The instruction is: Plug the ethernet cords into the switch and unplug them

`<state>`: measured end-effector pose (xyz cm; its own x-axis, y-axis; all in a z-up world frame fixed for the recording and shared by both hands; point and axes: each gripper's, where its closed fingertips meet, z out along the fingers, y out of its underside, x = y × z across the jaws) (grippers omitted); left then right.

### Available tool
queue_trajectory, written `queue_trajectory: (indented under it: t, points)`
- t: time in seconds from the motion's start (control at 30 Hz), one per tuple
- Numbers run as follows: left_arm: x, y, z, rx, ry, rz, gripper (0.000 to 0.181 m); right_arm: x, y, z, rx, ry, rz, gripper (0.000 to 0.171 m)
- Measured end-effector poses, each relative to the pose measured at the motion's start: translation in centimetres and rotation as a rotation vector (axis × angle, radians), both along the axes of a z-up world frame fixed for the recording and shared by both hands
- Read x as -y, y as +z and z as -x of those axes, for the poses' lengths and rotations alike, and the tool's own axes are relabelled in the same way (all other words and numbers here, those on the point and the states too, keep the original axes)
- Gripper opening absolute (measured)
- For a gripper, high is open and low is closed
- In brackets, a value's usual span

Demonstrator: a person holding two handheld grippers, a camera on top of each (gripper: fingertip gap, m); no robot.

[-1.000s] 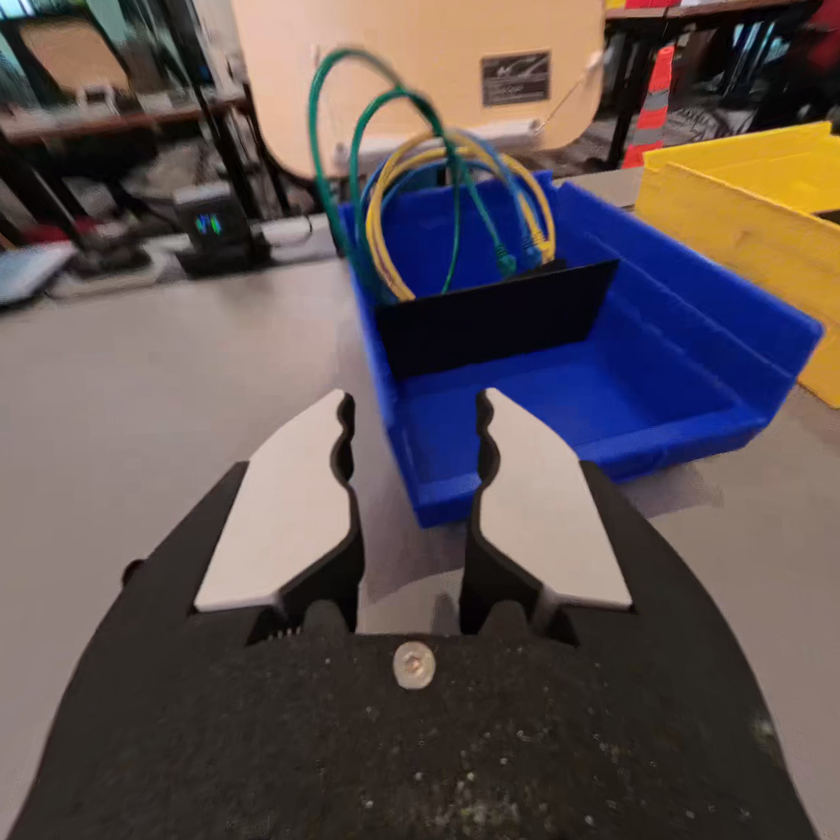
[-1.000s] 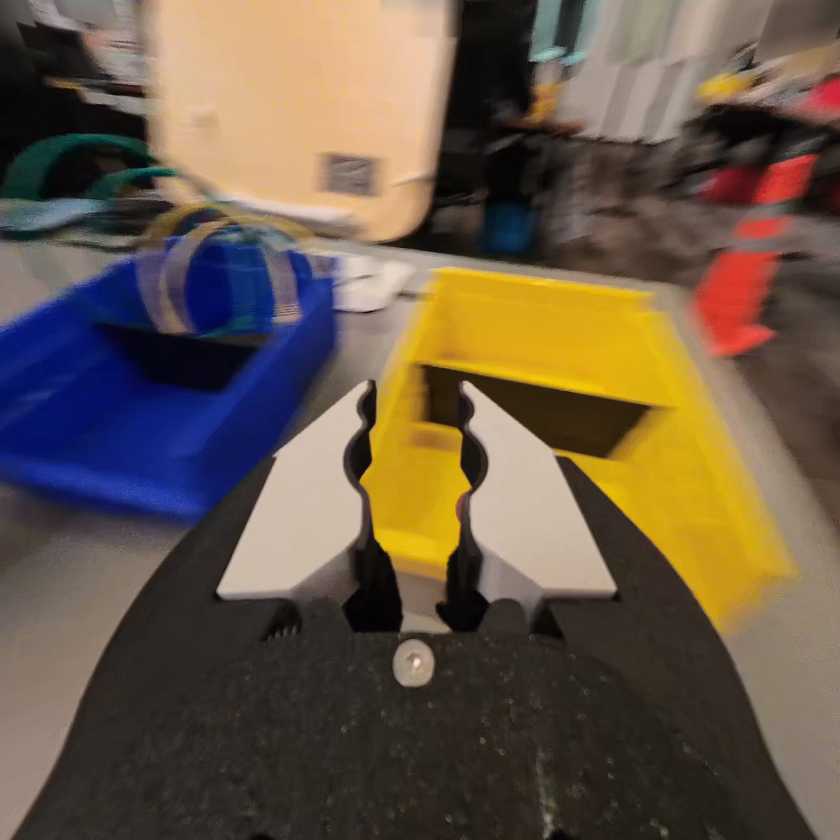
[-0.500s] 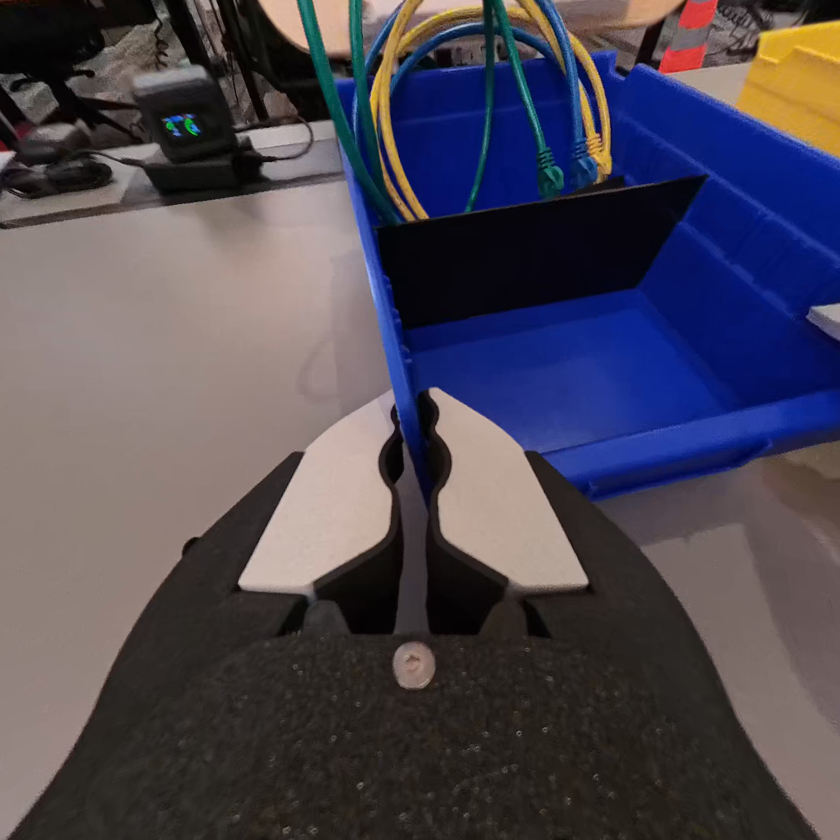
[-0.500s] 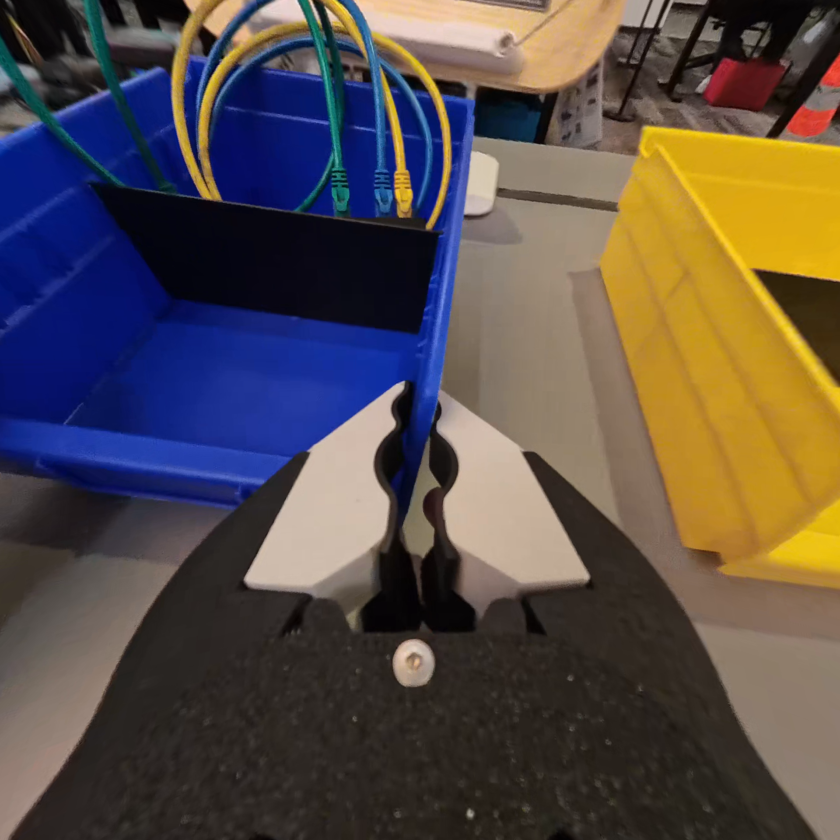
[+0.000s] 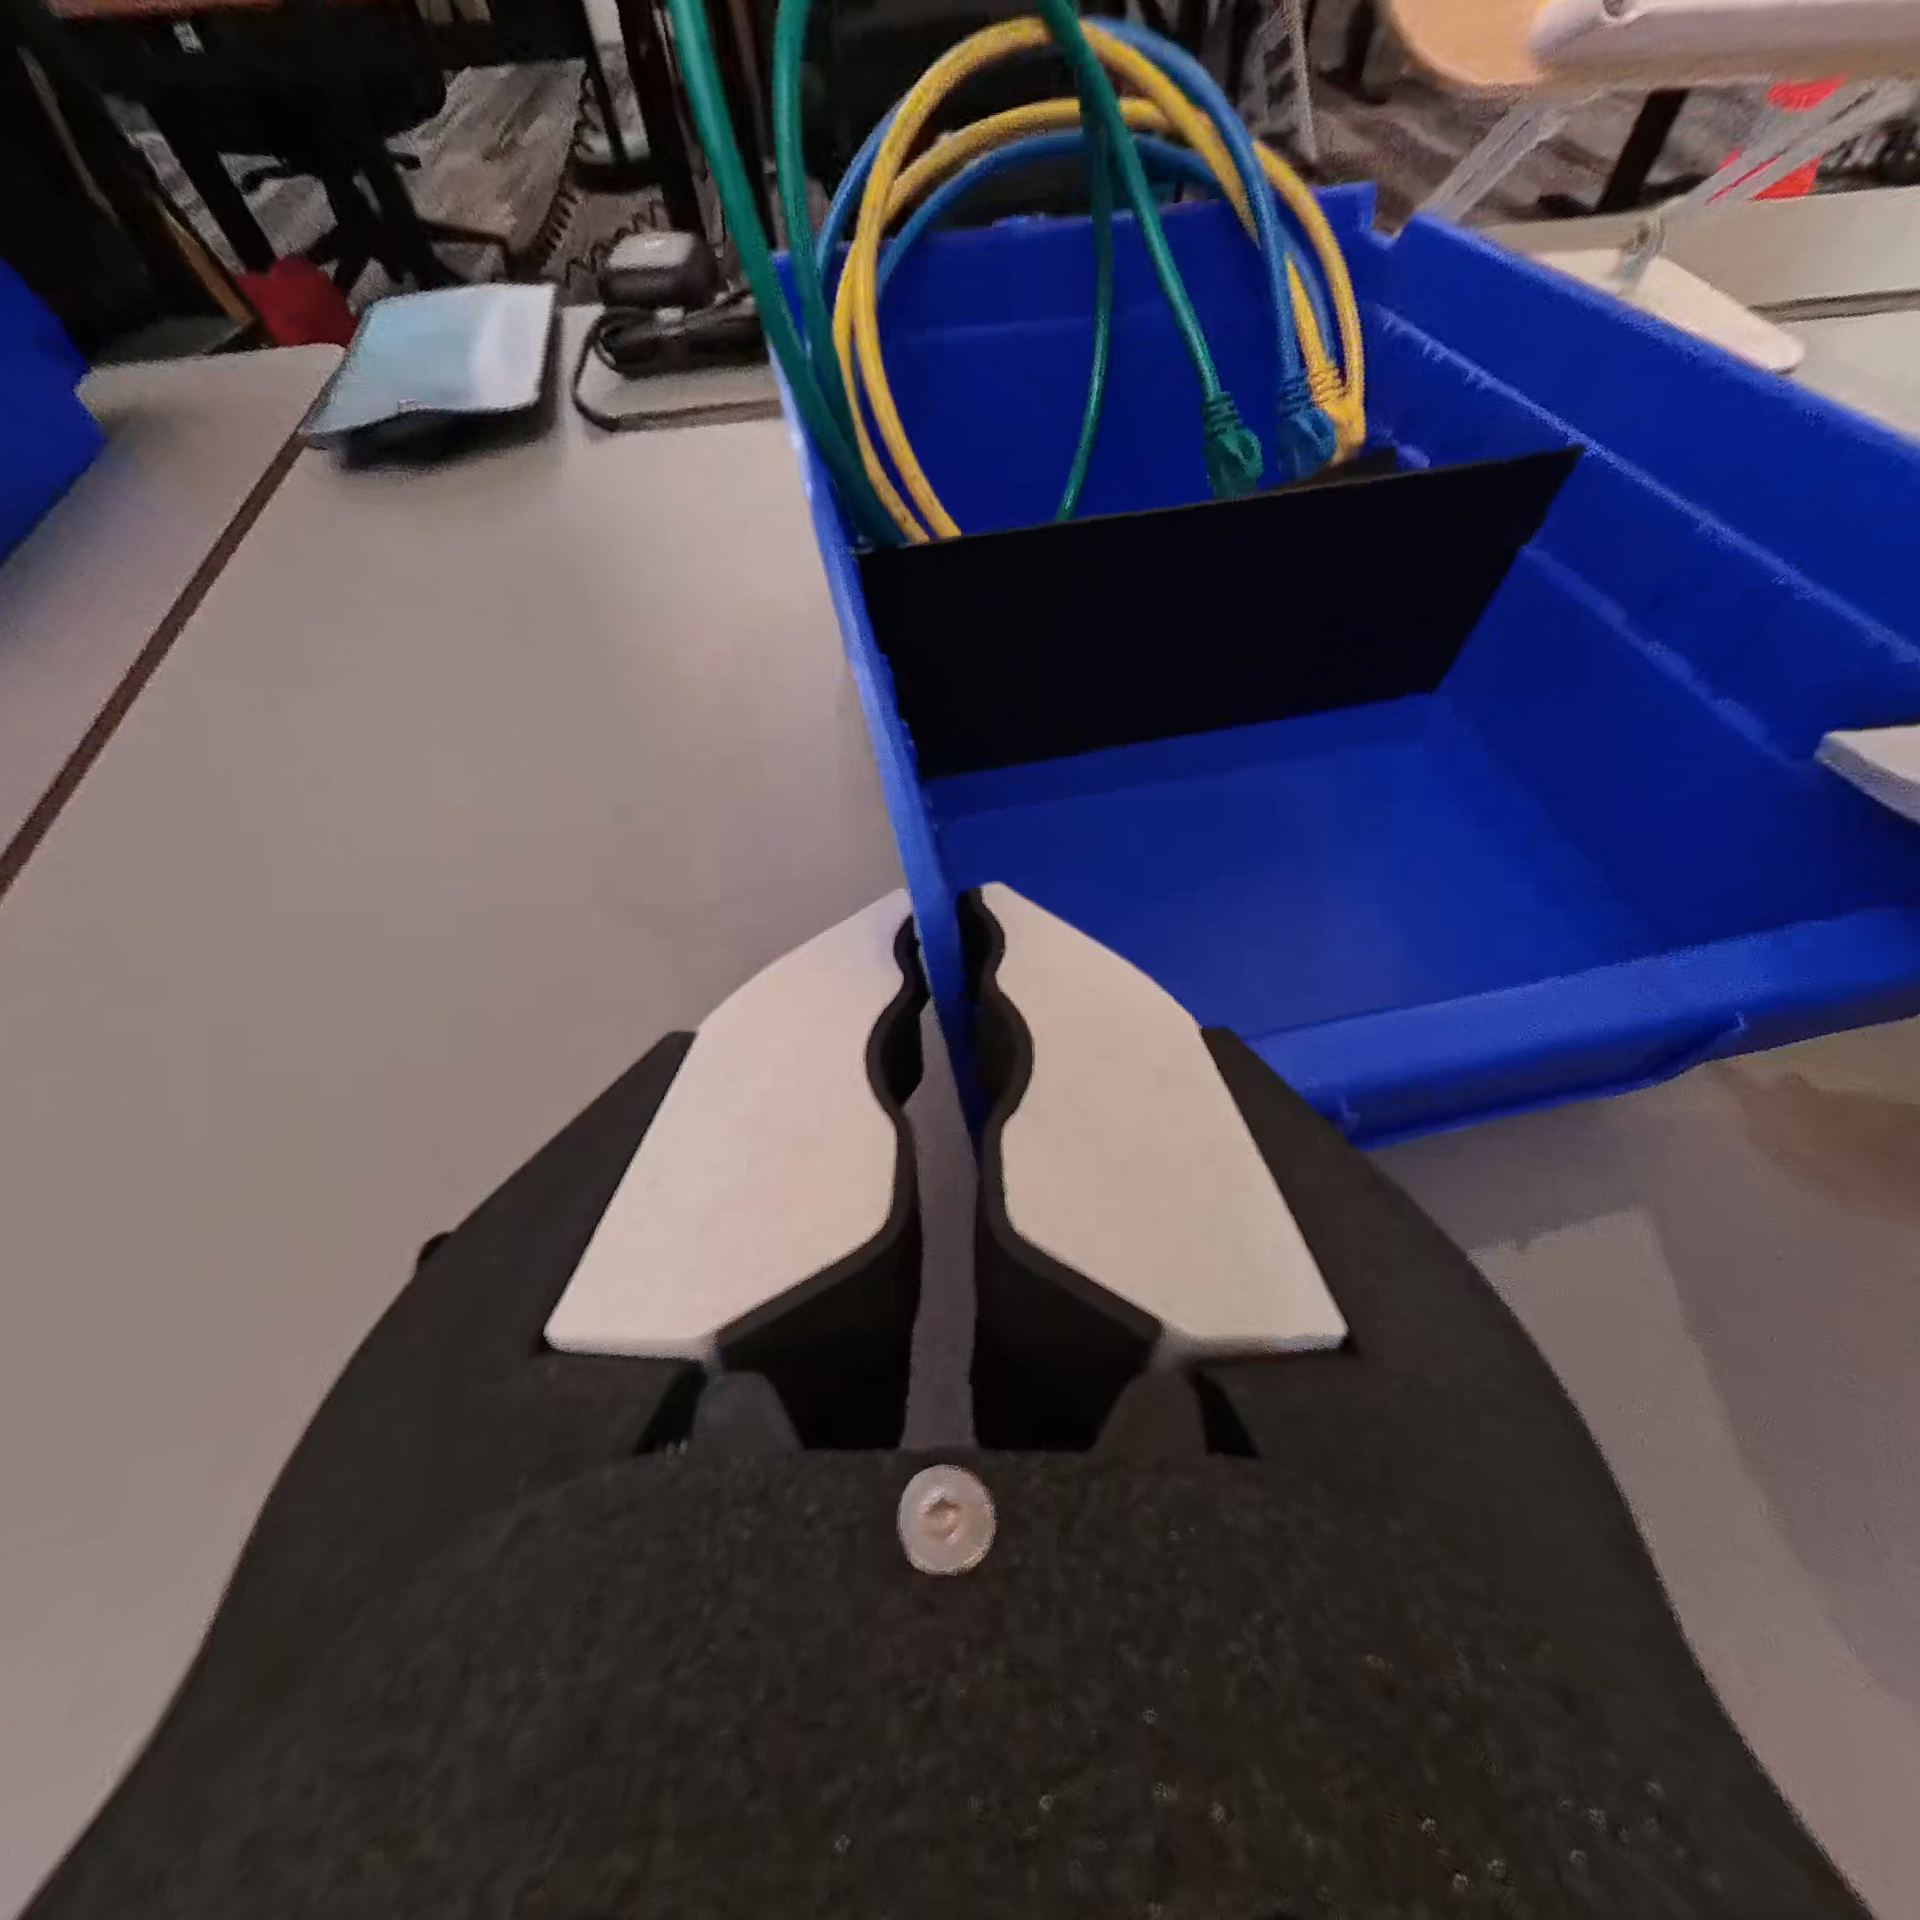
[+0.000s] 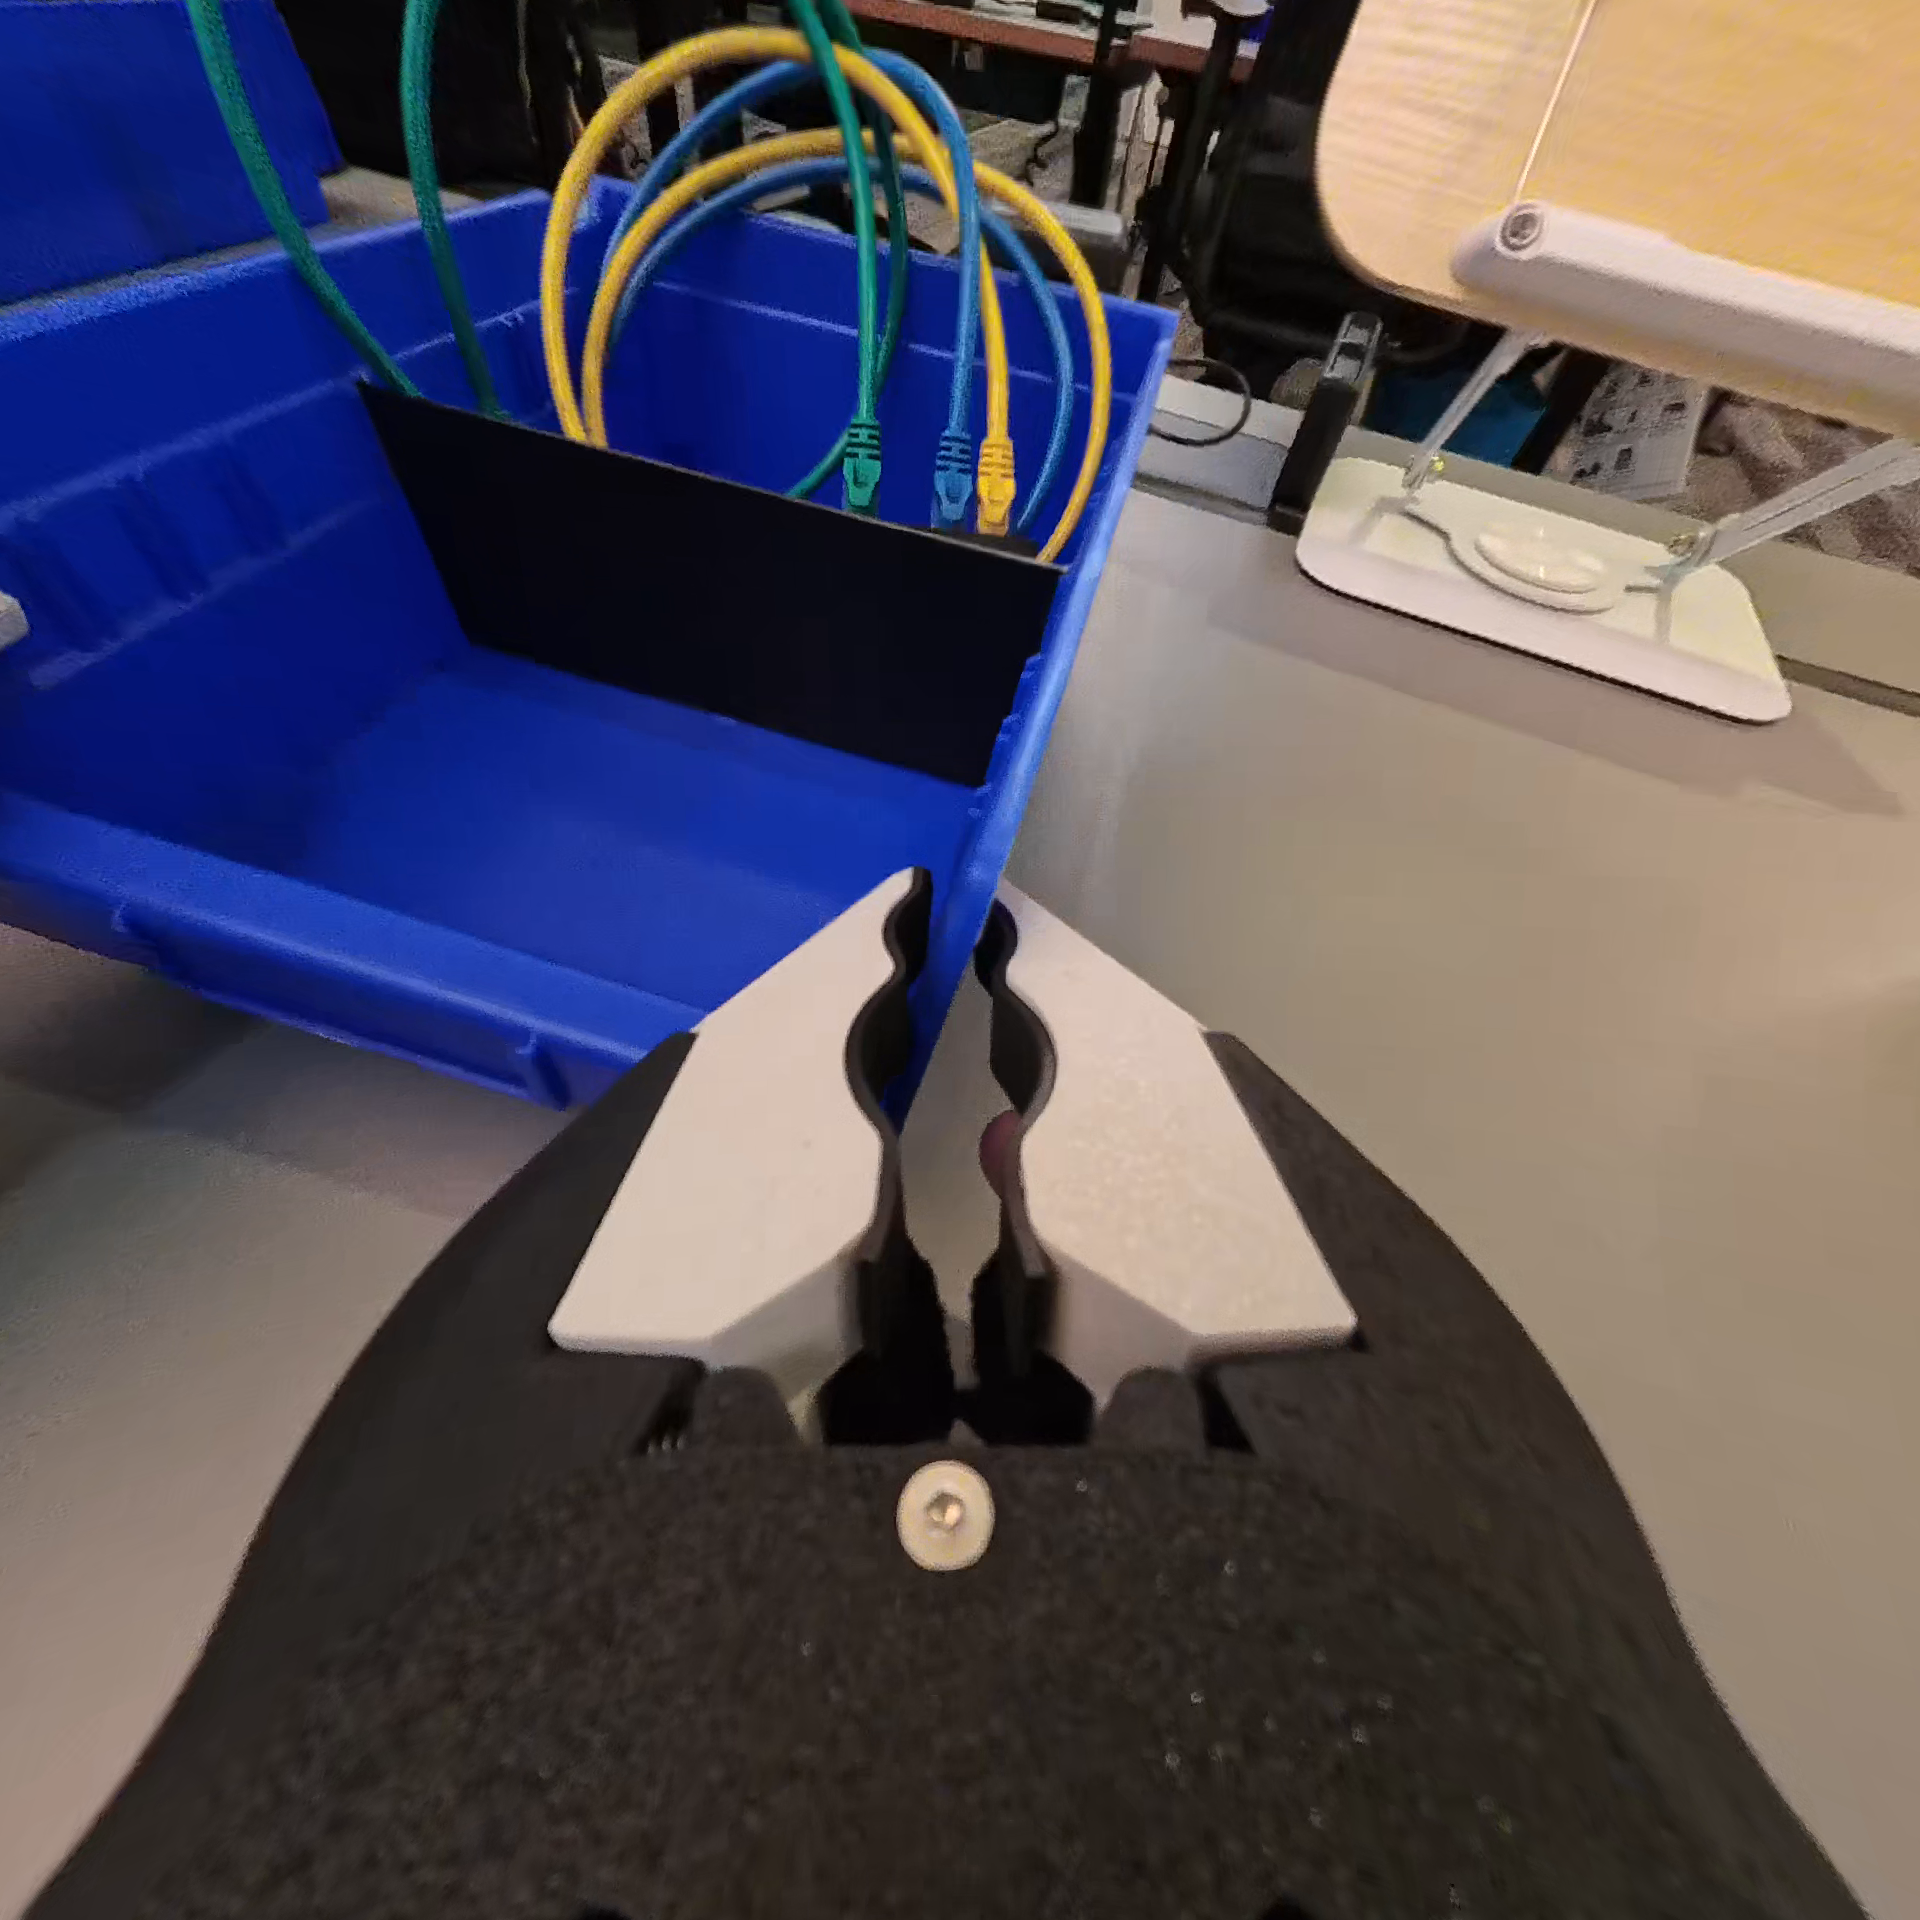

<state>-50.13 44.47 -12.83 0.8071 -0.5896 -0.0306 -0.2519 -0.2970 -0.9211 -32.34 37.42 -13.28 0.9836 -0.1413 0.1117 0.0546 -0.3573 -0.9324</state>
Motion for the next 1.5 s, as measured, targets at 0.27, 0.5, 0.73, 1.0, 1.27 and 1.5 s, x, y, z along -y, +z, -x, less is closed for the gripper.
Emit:
queue_trajectory:
  t: [0.27, 0.5, 0.73, 1.0, 1.27, 1.5]
  points:
    - [0.2, 1.4, 0.9, 0.067, 0.099, 0.066, 0.035, 4.9, -0.6, -0.4, -0.195, 0.385, 0.093, 0.038]
    - [1.9, 5.3, 5.0, 0.052, 0.205, -0.001, 0.04, 16.1, 3.8, -18.6, -0.278, 0.279, -0.111, 0.048]
    - [8.8, 3.3, -4.2, 0.172, 0.047, 0.135, 0.04, 26.3, 3.0, -35.2, -0.21, -0.144, -0.229, 0.04]
    - [11.6, 0.6, -11.6, 0.228, -0.149, 0.146, 0.028, 26.7, 0.9, -38.3, -0.188, -0.246, -0.18, 0.05]
    - [14.3, -0.5, -13.8, 0.124, -0.413, 0.136, 0.052, 24.9, 0.5, -36.4, -0.198, -0.175, -0.159, 0.05]
    - [17.7, 4.2, -15.3, -0.028, -0.902, 0.239, 0.05, 24.2, 1.0, -35.1, -0.111, -0.103, -0.17, 0.051]
